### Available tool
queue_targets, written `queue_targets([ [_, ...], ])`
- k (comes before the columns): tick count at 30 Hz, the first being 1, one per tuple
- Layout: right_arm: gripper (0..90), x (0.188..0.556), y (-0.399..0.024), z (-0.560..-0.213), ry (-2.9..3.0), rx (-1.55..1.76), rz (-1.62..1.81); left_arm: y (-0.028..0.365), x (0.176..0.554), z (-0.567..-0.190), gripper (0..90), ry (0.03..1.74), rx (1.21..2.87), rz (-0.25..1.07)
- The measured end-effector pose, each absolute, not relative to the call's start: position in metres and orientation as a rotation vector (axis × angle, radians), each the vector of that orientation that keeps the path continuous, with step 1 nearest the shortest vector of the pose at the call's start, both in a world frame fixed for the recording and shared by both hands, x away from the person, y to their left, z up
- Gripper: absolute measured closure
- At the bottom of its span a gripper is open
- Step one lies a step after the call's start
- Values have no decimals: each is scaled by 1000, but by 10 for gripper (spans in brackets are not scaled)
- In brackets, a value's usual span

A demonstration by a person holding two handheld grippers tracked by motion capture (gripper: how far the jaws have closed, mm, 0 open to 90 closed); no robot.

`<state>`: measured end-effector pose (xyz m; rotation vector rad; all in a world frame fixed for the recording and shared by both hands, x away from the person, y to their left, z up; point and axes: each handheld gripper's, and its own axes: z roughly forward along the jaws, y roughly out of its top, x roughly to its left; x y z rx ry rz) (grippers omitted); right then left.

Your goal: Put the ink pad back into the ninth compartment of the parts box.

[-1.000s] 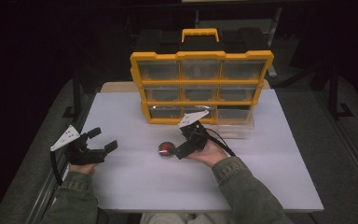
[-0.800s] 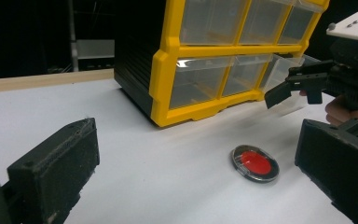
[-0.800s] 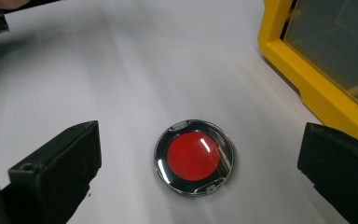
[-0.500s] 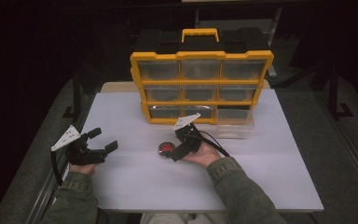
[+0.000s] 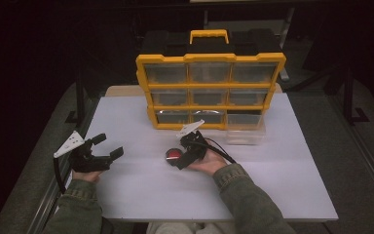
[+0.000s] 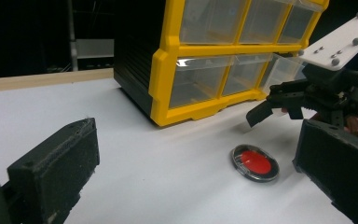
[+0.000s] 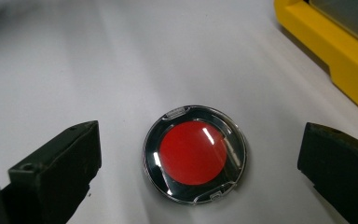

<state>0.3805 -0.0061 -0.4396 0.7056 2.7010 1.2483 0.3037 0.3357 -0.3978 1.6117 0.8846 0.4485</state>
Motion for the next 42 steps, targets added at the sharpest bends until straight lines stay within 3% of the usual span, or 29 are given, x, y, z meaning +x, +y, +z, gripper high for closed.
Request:
queue_targets([
  [16, 59, 383, 6, -450, 2751, 675, 1156, 336, 303, -397, 0, 876, 1605, 454],
  [26, 164, 382, 9, -454, 2728, 667, 1128, 336, 303, -397, 0, 876, 1608, 452],
  [32, 278, 380, 8, -453, 2718, 641, 1123, 336, 303, -397, 0, 877, 1608, 451],
  [42, 286, 379, 9, -452, 2717, 638, 1120, 336, 303, -397, 0, 877, 1608, 451],
])
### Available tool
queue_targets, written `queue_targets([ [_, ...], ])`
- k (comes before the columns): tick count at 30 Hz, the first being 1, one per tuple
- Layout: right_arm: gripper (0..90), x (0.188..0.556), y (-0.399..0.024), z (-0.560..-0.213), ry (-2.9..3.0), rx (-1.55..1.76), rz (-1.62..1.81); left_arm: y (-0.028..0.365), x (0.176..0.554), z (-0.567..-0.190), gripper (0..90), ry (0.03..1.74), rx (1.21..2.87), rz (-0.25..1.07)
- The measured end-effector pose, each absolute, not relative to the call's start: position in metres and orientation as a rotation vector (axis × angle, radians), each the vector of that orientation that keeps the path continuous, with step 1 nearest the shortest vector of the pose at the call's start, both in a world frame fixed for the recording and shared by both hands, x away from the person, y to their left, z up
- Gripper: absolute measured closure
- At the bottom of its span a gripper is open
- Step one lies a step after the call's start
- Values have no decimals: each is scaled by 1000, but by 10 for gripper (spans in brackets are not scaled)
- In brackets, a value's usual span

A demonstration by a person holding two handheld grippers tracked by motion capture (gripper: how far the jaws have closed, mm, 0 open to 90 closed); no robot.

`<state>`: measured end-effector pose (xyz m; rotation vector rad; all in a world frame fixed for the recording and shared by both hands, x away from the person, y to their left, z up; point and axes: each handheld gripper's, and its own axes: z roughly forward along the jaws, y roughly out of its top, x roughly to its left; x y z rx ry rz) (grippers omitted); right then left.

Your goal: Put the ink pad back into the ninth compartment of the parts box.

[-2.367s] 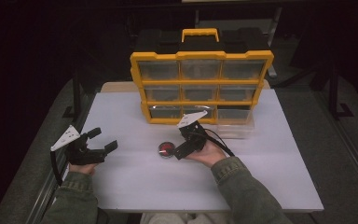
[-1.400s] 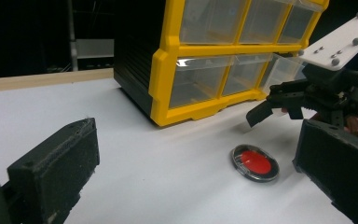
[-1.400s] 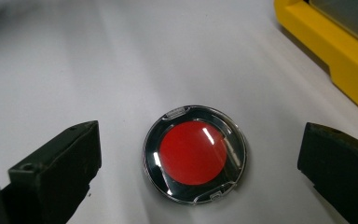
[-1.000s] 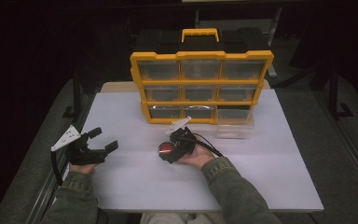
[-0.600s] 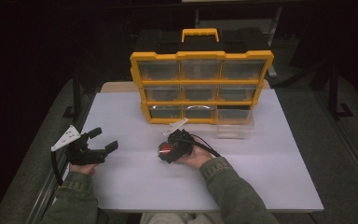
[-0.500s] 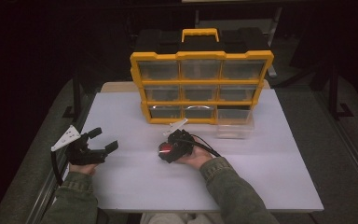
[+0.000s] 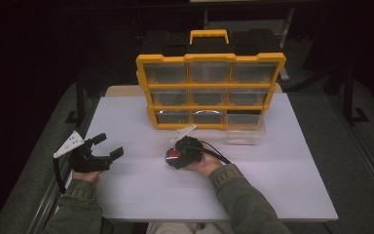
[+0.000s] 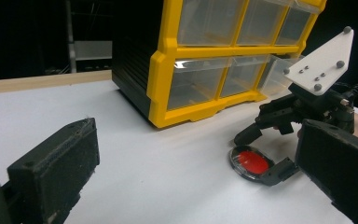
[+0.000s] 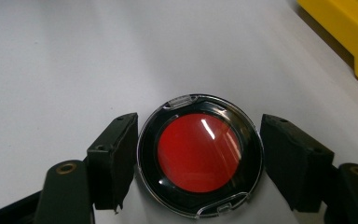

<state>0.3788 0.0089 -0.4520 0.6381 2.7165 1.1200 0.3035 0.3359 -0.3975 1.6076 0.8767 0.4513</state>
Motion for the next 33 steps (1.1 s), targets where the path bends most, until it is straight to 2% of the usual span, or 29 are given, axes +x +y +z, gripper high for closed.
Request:
queue_targets([
  [20, 286, 376, 3, -437, 2706, 635, 1197, 336, 303, -397, 0, 879, 1610, 459],
  [33, 287, 374, -14, -410, 2617, 647, 1311, 336, 303, -397, 0, 880, 1609, 462],
])
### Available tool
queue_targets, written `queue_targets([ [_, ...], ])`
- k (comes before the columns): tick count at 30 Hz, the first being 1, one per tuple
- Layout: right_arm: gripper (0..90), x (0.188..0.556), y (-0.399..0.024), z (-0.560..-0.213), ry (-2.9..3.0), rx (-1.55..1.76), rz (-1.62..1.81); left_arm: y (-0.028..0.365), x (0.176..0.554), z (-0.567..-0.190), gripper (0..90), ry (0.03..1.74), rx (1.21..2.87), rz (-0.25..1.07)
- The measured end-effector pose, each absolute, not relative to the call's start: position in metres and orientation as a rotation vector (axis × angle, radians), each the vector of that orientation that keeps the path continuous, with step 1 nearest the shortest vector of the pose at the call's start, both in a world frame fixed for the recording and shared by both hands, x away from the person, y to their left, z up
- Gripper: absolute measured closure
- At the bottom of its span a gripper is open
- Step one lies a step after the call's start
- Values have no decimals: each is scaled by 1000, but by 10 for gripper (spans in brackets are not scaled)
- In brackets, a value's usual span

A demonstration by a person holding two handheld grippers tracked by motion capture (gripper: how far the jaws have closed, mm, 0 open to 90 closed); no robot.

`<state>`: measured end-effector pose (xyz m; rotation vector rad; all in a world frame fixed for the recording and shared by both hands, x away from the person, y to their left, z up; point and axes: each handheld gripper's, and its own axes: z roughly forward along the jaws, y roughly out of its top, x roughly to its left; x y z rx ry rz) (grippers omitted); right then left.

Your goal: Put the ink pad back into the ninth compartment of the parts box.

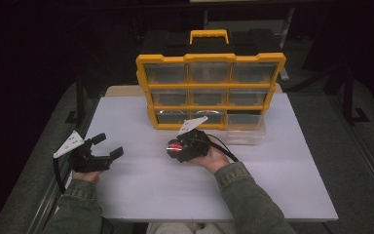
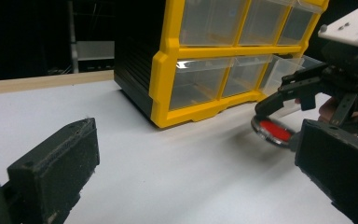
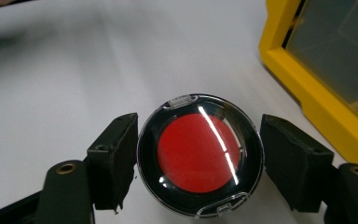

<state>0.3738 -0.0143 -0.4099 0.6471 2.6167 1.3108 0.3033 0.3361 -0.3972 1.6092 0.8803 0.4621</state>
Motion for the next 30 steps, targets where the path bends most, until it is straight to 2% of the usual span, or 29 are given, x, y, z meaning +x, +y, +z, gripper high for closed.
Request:
queue_targets([
  [30, 287, 372, -50, -376, 2505, 709, 1363, 336, 303, -397, 0, 886, 1611, 459],
])
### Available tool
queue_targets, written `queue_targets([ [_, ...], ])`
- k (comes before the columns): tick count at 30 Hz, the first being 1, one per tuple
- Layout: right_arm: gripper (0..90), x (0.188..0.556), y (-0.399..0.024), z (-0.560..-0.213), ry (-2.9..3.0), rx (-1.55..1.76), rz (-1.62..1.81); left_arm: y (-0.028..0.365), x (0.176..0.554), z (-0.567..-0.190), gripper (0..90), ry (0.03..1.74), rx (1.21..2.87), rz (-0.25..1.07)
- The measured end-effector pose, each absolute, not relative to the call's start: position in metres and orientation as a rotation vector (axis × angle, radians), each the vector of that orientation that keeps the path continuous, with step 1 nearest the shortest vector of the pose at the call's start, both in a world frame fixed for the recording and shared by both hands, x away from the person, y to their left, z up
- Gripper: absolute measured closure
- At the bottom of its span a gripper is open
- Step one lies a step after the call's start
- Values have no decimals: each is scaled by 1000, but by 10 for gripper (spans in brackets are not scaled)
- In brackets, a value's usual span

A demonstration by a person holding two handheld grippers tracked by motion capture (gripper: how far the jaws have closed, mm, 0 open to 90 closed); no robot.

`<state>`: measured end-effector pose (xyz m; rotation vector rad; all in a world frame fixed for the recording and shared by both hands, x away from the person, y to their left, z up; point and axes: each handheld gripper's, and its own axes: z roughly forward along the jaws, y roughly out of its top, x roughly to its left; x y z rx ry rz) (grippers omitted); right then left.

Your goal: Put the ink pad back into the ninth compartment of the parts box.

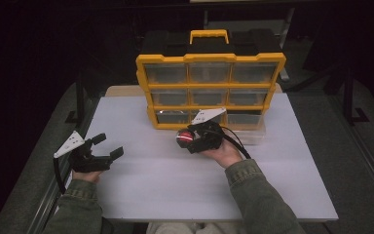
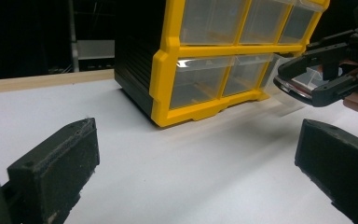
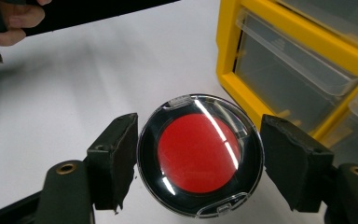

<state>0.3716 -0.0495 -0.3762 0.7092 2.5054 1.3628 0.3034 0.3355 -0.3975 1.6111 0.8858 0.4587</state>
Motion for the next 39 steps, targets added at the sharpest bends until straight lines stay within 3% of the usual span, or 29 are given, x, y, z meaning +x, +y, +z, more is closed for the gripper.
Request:
queue_targets([
  [39, 286, 367, -107, -346, 2373, 783, 1388, 335, 304, -398, 0, 887, 1612, 460],
])
